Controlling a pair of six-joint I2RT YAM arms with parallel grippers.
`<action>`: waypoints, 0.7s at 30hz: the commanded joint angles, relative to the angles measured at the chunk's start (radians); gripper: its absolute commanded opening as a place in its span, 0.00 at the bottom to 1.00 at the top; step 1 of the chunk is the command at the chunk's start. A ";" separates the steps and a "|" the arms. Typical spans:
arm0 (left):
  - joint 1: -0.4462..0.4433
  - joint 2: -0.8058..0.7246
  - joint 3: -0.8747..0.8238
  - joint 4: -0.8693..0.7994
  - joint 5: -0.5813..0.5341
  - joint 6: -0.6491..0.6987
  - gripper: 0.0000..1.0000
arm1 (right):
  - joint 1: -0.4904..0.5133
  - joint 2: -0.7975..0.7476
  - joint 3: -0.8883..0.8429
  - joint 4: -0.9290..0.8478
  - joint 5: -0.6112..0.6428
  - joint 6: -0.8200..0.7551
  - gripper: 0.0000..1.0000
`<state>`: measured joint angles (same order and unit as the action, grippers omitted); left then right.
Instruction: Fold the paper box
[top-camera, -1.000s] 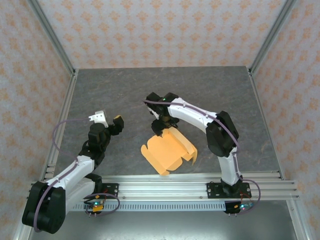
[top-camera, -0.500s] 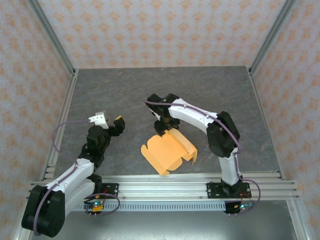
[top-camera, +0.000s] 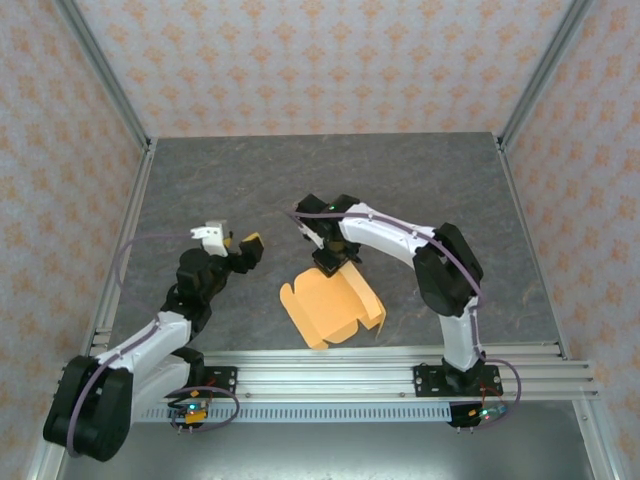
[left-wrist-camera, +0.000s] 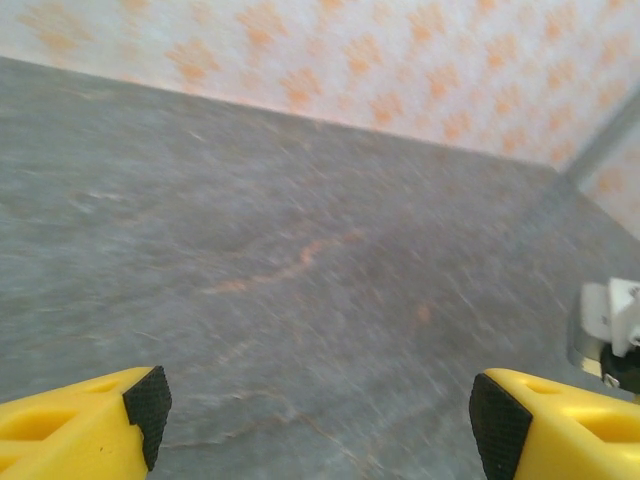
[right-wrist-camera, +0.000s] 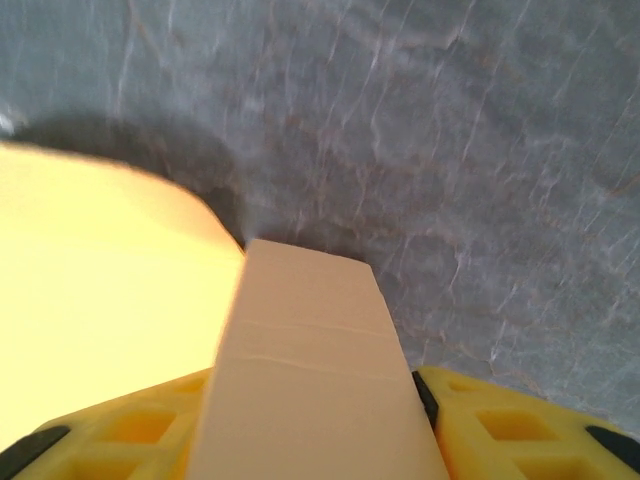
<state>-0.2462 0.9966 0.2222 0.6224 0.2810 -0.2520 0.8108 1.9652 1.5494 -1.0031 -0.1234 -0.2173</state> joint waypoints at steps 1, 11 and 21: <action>-0.089 0.065 0.047 0.081 0.136 0.139 0.81 | 0.002 -0.116 -0.076 0.042 -0.018 -0.188 0.49; -0.222 0.200 0.070 0.154 0.344 0.359 0.80 | -0.002 -0.302 -0.269 0.091 -0.089 -0.511 0.50; -0.284 0.342 0.118 0.175 0.368 0.435 0.78 | -0.007 -0.350 -0.194 0.005 -0.134 -0.464 0.71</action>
<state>-0.5259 1.3235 0.2996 0.7570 0.6048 0.1383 0.8082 1.6650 1.3113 -0.9375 -0.2184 -0.7006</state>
